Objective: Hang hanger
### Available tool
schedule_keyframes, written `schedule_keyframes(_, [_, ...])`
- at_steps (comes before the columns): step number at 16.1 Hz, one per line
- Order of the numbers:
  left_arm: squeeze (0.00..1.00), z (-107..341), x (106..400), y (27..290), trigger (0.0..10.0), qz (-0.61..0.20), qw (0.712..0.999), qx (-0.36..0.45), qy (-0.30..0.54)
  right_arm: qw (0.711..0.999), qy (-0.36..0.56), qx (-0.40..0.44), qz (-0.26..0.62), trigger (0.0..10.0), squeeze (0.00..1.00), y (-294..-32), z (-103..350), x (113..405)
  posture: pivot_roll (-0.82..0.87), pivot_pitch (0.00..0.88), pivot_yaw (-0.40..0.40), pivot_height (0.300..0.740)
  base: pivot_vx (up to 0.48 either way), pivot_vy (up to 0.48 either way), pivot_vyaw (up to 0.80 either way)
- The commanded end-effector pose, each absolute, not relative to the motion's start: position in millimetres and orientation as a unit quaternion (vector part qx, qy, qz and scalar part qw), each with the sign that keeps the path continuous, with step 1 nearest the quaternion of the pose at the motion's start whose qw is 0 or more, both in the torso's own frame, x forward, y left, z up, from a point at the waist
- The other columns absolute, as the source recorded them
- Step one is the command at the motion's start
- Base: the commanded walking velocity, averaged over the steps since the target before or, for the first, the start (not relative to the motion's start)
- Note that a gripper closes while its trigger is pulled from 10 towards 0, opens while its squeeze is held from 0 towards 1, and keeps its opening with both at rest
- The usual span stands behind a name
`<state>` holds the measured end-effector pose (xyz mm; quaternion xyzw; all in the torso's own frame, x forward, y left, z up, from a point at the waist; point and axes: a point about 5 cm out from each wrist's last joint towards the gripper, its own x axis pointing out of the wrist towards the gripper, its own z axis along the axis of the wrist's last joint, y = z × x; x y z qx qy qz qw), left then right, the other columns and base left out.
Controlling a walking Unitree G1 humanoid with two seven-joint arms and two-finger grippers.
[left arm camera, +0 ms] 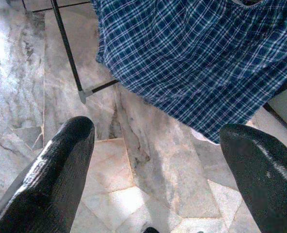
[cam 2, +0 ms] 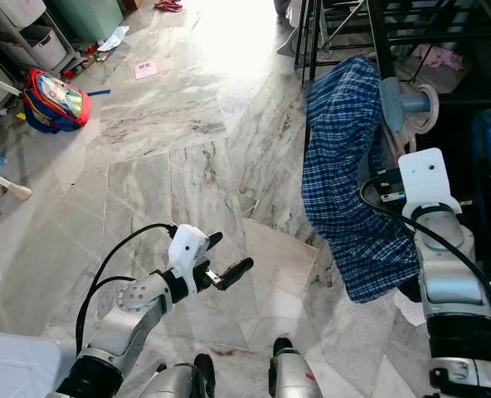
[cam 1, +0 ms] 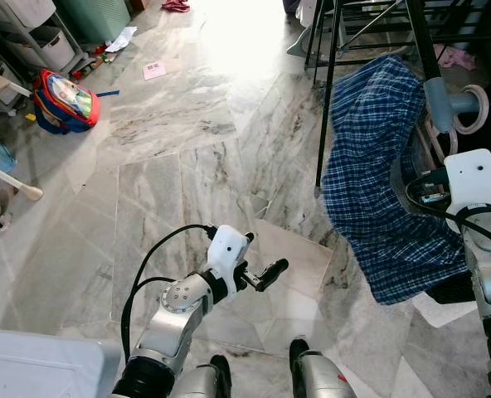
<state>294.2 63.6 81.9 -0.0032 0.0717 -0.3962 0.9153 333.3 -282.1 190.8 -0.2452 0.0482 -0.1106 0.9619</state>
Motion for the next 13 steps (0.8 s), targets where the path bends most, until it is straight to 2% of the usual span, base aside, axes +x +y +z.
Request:
schedule_keyframes(1, [0.0,71,290,67,10.0,-0.394,0.914,0.001,0.095,0.961,0.05,-0.249,-0.106,0.0,0.0,-283,190,333,-0.1,0.3,0.113,0.74,0.0,0.0,0.0])
schedule_keyframes(6, [0.0,82,293,72,10.0,-0.376,0.924,0.045,0.047,0.962,0.006,-0.228,-0.148,0.0,0.0,-279,198,325,-0.09,0.3,0.107,0.74,0.0,0.0,0.0])
schedule_keyframes(10, [0.0,91,299,80,10.0,-0.328,0.943,0.051,0.018,0.963,-0.043,-0.193,-0.185,0.0,0.0,-265,195,297,-0.09,0.298,0.111,0.74,0.0,0.0,0.0])
schedule_keyframes(13, [0.0,88,298,79,10.0,-0.331,0.942,0.05,0.021,0.964,-0.057,-0.176,-0.192,0.0,0.0,-259,192,284,-0.1,0.297,0.115,0.74,0.0,0.0,0.0])
